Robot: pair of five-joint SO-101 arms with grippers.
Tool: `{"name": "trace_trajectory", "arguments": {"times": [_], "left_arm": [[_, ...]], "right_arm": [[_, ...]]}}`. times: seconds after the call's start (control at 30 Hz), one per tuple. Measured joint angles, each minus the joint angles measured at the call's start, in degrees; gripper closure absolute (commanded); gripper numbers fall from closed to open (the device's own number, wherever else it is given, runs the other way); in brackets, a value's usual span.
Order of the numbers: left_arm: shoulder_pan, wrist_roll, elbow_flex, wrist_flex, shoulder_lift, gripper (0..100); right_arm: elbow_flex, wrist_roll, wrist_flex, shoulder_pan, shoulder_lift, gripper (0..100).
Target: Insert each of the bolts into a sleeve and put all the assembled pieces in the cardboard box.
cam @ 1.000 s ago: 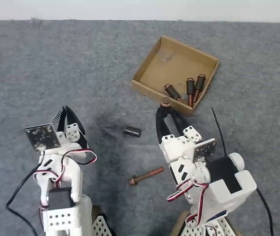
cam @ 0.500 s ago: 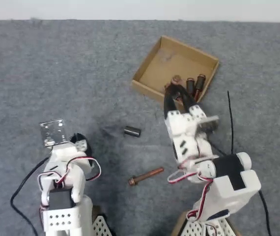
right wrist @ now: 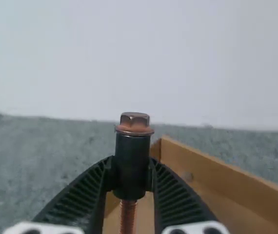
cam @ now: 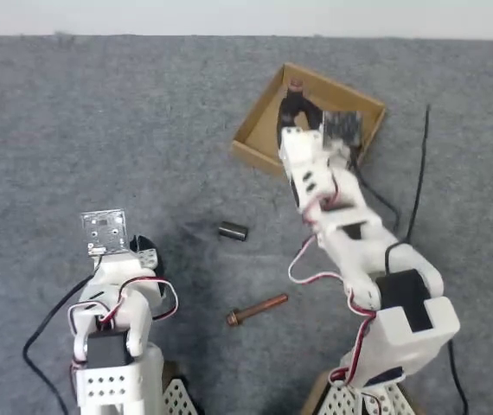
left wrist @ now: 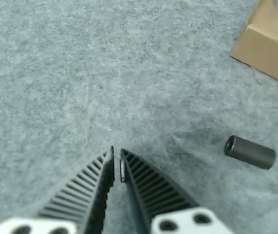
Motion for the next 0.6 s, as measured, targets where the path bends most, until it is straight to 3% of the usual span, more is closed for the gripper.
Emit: {"name": "trace_trajectory", "arguments": {"times": [0.23, 0.6], "left_arm": [[0.00, -0.62, 0.00, 0.00, 0.00, 98], [0.00, -0.62, 0.00, 0.00, 0.00, 98]], "right_arm": [[-22.95, 0.00, 35.34, 3.87, 3.96, 99.1], [-51.60, 0.00, 71.91, 4.66, 23.12, 98.9]]}}
